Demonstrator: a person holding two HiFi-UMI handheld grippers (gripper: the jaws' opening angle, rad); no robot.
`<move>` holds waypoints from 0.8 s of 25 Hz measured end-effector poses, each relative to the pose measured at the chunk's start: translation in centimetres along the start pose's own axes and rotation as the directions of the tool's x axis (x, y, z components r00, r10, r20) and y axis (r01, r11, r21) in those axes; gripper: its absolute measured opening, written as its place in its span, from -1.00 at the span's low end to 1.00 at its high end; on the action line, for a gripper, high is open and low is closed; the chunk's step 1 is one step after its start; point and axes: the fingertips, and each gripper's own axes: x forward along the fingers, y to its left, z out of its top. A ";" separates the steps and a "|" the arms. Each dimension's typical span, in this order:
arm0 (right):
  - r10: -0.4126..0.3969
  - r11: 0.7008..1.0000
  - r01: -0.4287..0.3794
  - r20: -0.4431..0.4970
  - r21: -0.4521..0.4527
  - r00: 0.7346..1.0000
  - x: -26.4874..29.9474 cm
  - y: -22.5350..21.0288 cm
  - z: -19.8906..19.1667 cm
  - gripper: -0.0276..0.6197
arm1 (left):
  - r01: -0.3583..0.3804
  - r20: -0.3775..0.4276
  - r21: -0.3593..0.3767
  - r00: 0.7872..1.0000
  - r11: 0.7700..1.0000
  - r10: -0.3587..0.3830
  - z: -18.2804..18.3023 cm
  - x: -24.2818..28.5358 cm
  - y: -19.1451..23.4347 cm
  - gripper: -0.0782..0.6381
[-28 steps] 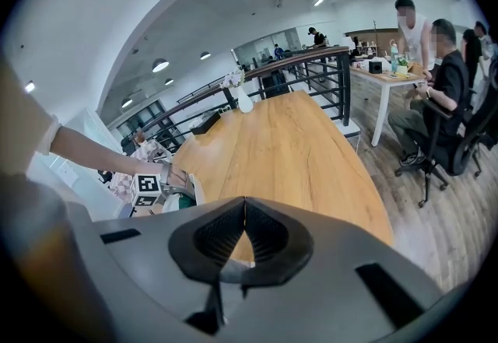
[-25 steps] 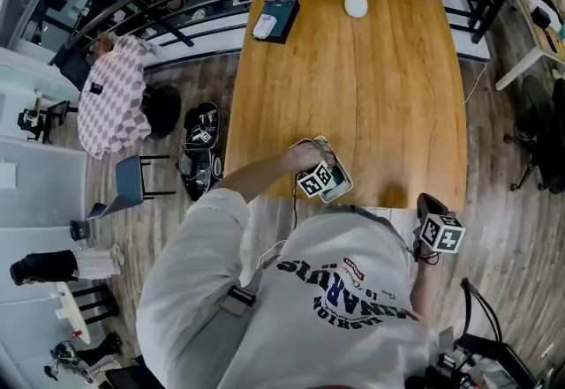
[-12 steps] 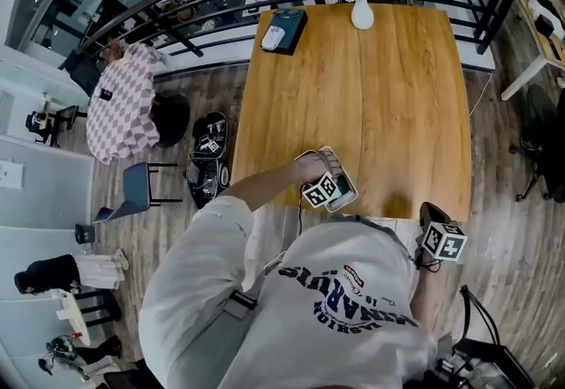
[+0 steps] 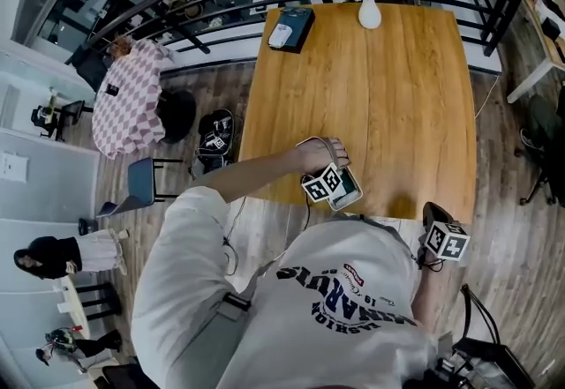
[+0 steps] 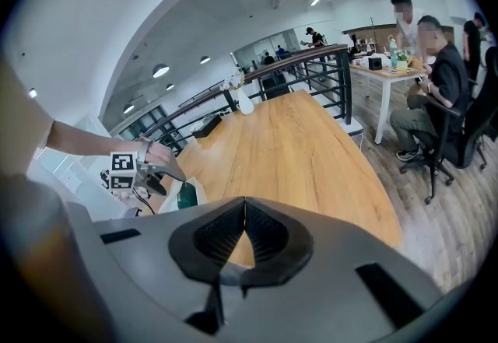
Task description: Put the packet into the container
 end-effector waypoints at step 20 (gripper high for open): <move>0.121 0.980 -0.098 0.130 -0.174 0.984 1.0 6.6 10.0 -0.89 | -0.322 -0.047 -0.947 0.163 0.008 0.986 -8.8 -44.3 8.7 0.31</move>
